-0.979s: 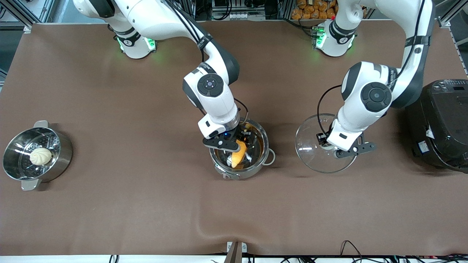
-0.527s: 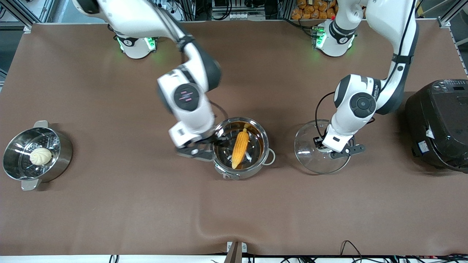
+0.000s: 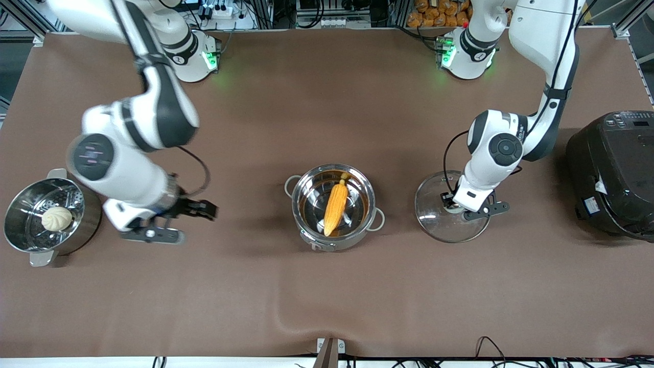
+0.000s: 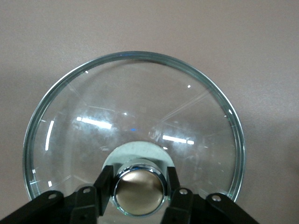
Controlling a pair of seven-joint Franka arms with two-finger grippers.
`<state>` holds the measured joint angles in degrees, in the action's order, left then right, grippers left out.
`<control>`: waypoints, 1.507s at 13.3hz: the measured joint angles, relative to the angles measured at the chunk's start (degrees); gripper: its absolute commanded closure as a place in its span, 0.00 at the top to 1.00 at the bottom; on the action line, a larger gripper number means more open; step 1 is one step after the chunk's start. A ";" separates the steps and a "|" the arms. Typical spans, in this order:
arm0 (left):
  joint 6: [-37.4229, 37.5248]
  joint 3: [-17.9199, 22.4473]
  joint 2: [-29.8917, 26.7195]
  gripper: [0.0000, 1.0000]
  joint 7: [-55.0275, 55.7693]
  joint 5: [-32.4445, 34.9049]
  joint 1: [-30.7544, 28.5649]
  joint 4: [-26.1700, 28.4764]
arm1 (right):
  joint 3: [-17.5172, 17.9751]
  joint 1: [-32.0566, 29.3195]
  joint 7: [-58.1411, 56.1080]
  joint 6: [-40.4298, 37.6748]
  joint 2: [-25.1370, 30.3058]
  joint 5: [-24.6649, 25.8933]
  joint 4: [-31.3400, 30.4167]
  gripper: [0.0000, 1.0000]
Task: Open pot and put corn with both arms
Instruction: 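Withdraw the right gripper while the left gripper sets the lid down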
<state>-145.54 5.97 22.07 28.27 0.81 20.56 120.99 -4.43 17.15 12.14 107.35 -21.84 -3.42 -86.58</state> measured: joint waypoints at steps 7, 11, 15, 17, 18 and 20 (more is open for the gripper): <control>4.02 0.16 -1.59 1.00 -0.02 0.00 -0.29 -3.10 | 0.03 -6.47 -6.36 -9.46 12.30 0.30 -5.41 1.00; 22.11 0.23 -4.79 1.00 -0.02 0.01 -0.41 -16.97 | 0.04 -8.16 -6.47 -8.99 15.07 2.39 -5.91 1.00; 36.06 0.56 -7.13 1.00 -0.68 2.69 -0.88 -30.93 | 0.08 -8.66 -6.47 -9.13 15.65 2.75 -6.77 1.00; 41.34 0.56 -10.18 1.00 -1.44 2.87 -1.09 -35.49 | 0.08 -9.43 -6.51 -9.02 15.91 2.76 -6.82 1.00; 43.87 0.57 -12.03 1.00 -1.49 2.87 -1.22 -36.69 | 0.08 -9.81 -6.92 -9.00 16.25 2.76 -6.67 1.00; 47.41 0.58 -15.19 1.00 -2.73 2.87 -2.38 -37.17 | 0.08 -10.33 -9.25 -10.40 17.23 2.75 -5.47 1.00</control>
<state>-98.13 6.55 6.88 25.54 3.67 18.18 83.83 -4.36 6.82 2.89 96.96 -4.61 -0.66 -92.05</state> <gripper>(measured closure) 0.000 0.000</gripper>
